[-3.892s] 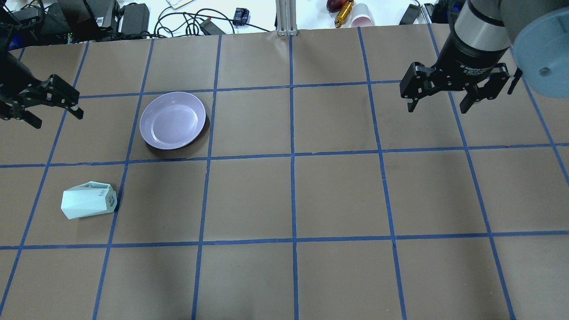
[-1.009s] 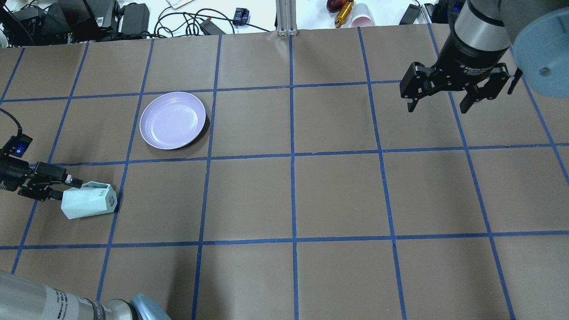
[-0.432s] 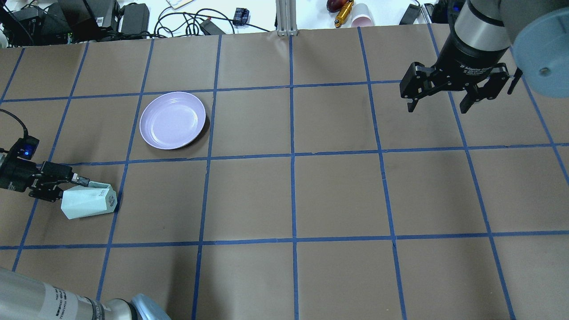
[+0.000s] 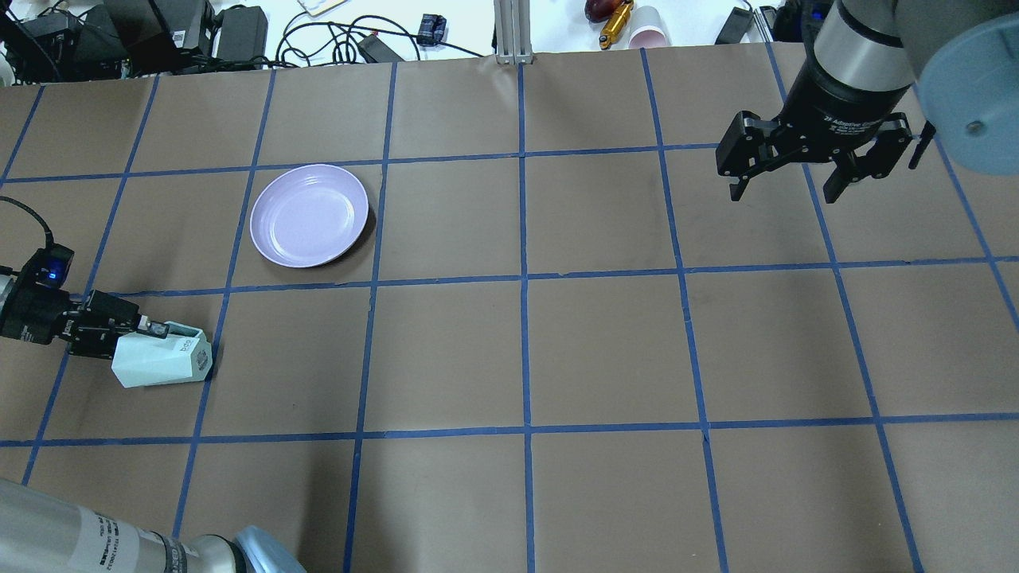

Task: Flip cup and place on plate
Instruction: 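Close the left gripper on the cup's open rim, then lift the cup with the left gripper, tilting it upright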

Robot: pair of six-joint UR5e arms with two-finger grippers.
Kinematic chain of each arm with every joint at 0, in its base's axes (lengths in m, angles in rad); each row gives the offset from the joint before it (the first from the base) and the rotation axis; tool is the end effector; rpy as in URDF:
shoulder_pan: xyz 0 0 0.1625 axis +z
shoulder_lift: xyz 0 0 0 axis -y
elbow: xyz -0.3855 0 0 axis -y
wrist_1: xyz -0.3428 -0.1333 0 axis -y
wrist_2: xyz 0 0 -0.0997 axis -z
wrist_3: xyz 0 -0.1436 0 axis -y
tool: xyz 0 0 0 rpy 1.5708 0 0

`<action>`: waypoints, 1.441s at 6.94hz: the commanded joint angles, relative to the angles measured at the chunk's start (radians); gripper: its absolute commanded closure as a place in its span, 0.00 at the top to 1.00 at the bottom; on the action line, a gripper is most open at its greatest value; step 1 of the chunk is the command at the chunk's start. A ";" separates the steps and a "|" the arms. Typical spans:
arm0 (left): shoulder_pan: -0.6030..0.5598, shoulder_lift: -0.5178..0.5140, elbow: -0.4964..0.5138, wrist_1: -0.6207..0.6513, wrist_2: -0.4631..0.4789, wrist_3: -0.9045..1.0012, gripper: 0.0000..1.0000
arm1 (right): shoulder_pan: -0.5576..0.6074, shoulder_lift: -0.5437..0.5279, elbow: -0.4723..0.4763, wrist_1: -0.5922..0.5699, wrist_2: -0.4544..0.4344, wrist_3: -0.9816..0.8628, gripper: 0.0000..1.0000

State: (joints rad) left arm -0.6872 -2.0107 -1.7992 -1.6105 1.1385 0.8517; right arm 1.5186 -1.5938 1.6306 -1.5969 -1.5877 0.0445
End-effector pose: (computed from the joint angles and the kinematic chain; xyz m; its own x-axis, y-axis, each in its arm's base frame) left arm 0.2052 -0.4186 0.1350 -0.6825 -0.2136 0.6989 -0.1119 0.9756 0.1889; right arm 0.1082 -0.4381 0.3906 -0.9952 0.0964 0.0174 0.0965 0.9953 0.0099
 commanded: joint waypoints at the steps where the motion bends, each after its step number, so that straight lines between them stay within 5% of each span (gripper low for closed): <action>1: 0.000 0.006 0.004 0.004 0.004 -0.031 0.00 | 0.000 0.000 0.000 0.000 0.000 0.000 1.00; 6: -0.035 0.069 0.101 -0.012 0.017 -0.212 0.00 | 0.000 0.000 0.000 0.000 0.000 0.000 1.00; 10: -0.185 0.156 0.232 0.000 0.231 -0.392 0.00 | 0.000 0.000 0.000 0.000 0.000 0.000 1.00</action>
State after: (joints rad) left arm -0.8170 -1.8817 -1.6235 -1.6133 1.2928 0.5231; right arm 1.5186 -1.5938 1.6306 -1.5969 -1.5877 0.0445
